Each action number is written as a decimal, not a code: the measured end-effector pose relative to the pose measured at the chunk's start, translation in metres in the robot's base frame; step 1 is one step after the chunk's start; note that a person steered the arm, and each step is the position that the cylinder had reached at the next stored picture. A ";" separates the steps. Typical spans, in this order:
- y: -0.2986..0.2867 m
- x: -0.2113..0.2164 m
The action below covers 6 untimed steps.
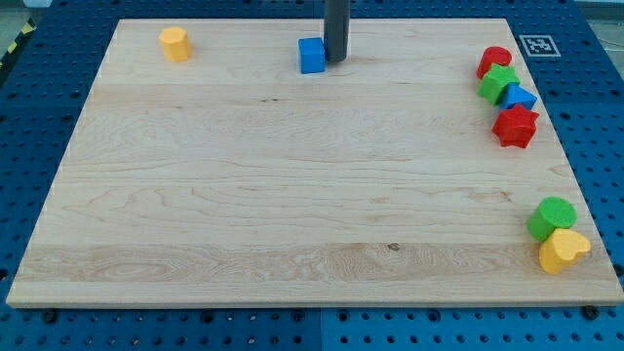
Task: Push the red circle in between the blue cube and green star
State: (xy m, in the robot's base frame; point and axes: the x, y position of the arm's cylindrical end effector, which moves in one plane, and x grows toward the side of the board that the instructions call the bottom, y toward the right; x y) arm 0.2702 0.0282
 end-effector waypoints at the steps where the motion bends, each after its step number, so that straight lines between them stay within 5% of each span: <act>1: 0.033 -0.029; 4: 0.241 -0.015; 6: 0.212 0.043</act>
